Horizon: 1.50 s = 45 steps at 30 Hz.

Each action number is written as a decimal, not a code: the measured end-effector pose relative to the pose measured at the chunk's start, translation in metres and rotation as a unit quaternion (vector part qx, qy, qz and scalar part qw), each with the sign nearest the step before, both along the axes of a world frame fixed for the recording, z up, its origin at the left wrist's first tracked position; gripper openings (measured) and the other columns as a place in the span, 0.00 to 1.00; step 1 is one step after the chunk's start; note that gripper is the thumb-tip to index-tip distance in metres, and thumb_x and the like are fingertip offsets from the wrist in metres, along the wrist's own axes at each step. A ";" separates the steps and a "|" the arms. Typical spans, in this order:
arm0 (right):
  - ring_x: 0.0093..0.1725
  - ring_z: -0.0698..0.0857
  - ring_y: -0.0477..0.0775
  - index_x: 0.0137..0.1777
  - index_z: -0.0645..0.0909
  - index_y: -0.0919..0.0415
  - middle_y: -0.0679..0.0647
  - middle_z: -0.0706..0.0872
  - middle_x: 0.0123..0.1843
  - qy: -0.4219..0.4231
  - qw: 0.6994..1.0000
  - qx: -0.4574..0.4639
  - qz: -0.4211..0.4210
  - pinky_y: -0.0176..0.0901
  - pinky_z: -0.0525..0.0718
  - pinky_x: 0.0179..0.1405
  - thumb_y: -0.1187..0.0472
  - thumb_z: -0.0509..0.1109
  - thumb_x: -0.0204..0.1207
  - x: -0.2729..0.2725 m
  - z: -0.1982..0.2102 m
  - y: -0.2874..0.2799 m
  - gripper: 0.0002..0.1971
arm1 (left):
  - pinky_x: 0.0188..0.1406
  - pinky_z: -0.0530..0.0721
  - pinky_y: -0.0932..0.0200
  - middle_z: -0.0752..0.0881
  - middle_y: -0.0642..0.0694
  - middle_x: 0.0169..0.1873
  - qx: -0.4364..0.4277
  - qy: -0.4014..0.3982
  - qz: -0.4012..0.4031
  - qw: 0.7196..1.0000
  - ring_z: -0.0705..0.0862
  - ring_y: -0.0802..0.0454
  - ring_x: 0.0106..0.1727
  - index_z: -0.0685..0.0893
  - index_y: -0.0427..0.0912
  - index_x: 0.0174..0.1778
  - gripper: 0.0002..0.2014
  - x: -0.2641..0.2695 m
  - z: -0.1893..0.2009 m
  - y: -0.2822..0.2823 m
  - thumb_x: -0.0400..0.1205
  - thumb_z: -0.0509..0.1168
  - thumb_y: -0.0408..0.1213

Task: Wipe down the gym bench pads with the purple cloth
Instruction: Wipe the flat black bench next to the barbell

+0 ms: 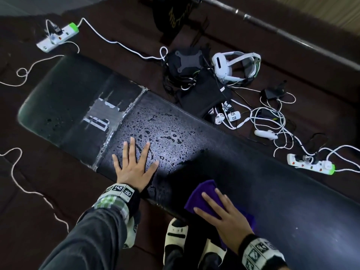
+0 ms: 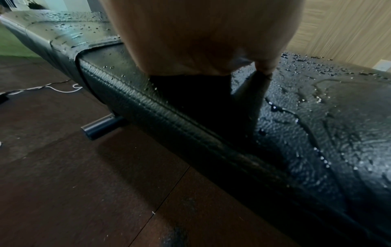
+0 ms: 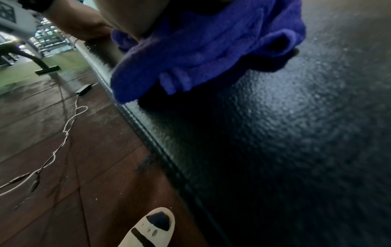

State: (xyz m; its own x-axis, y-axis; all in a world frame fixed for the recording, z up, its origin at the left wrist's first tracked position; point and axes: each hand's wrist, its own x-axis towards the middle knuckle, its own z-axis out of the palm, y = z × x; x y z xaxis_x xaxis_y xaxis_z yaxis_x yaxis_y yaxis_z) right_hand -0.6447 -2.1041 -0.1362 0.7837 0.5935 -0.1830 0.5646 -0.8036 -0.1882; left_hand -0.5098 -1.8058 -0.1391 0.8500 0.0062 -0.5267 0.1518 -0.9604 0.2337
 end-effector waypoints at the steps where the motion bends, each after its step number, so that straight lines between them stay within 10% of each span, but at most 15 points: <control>1: 0.78 0.62 0.67 0.79 0.59 0.39 0.52 0.59 0.82 -0.005 1.000 -0.001 0.012 0.62 0.67 0.73 0.60 0.59 0.66 0.008 0.000 0.005 0.38 | 0.65 0.13 0.45 0.15 0.61 0.71 -0.002 0.002 -0.001 1.000 0.15 0.60 0.73 0.27 0.75 0.73 0.36 0.000 0.001 0.000 0.69 0.28 0.76; 7: 0.77 0.66 0.67 0.77 0.60 0.36 0.50 0.63 0.81 -0.034 0.998 -0.038 0.042 0.63 0.64 0.71 0.61 0.55 0.67 0.100 -0.007 0.028 0.36 | 0.61 0.10 0.48 0.14 0.61 0.70 0.008 0.025 -0.001 1.000 0.14 0.60 0.72 0.24 0.75 0.71 0.35 0.003 0.006 -0.001 0.68 0.27 0.76; 15: 0.77 0.62 0.72 0.79 0.52 0.35 0.51 0.59 0.82 -0.001 0.981 -0.029 -0.190 0.60 0.77 0.64 0.79 0.67 0.58 0.128 0.000 -0.037 0.54 | 0.61 0.09 0.49 0.14 0.60 0.71 0.004 0.036 -0.003 0.999 0.15 0.60 0.73 0.25 0.75 0.72 0.35 0.002 0.012 -0.002 0.69 0.28 0.76; 21: 0.77 0.59 0.74 0.82 0.50 0.43 0.55 0.54 0.83 -0.026 0.993 -0.068 -0.089 0.62 0.57 0.74 0.66 0.54 0.63 0.050 -0.004 -0.010 0.44 | 0.60 0.08 0.50 0.14 0.61 0.71 0.003 0.034 -0.004 0.999 0.15 0.60 0.73 0.25 0.76 0.72 0.35 0.003 0.012 -0.002 0.70 0.28 0.76; 27: 0.77 0.64 0.71 0.78 0.57 0.36 0.52 0.59 0.82 -0.024 0.998 -0.059 -0.024 0.65 0.66 0.71 0.61 0.53 0.66 0.112 -0.007 0.027 0.38 | 0.60 0.08 0.50 0.15 0.60 0.72 0.002 0.035 -0.005 0.999 0.16 0.60 0.74 0.26 0.74 0.73 0.36 0.004 0.013 -0.002 0.70 0.29 0.76; 35: 0.77 0.59 0.76 0.78 0.58 0.38 0.54 0.56 0.83 -0.013 0.970 -0.008 -0.242 0.61 0.62 0.73 0.79 0.56 0.62 0.142 0.006 -0.045 0.47 | 0.61 0.09 0.50 0.15 0.60 0.72 0.001 0.038 -0.006 0.999 0.15 0.60 0.73 0.27 0.74 0.74 0.37 0.002 0.014 -0.002 0.69 0.28 0.77; 40: 0.79 0.54 0.74 0.82 0.46 0.42 0.59 0.52 0.84 -0.015 0.988 -0.099 -0.121 0.60 0.53 0.78 0.67 0.50 0.61 0.070 -0.003 -0.023 0.46 | 0.63 0.11 0.47 0.14 0.61 0.70 0.001 0.039 0.002 0.999 0.14 0.61 0.72 0.25 0.74 0.72 0.36 0.003 0.015 -0.004 0.68 0.27 0.76; 45: 0.76 0.62 0.75 0.80 0.55 0.39 0.56 0.56 0.83 -0.016 0.996 -0.058 -0.065 0.65 0.68 0.72 0.64 0.52 0.65 0.107 -0.007 0.021 0.40 | 0.63 0.12 0.47 0.14 0.61 0.70 0.002 0.045 0.000 0.999 0.14 0.60 0.72 0.25 0.74 0.72 0.36 0.004 0.015 -0.005 0.67 0.26 0.77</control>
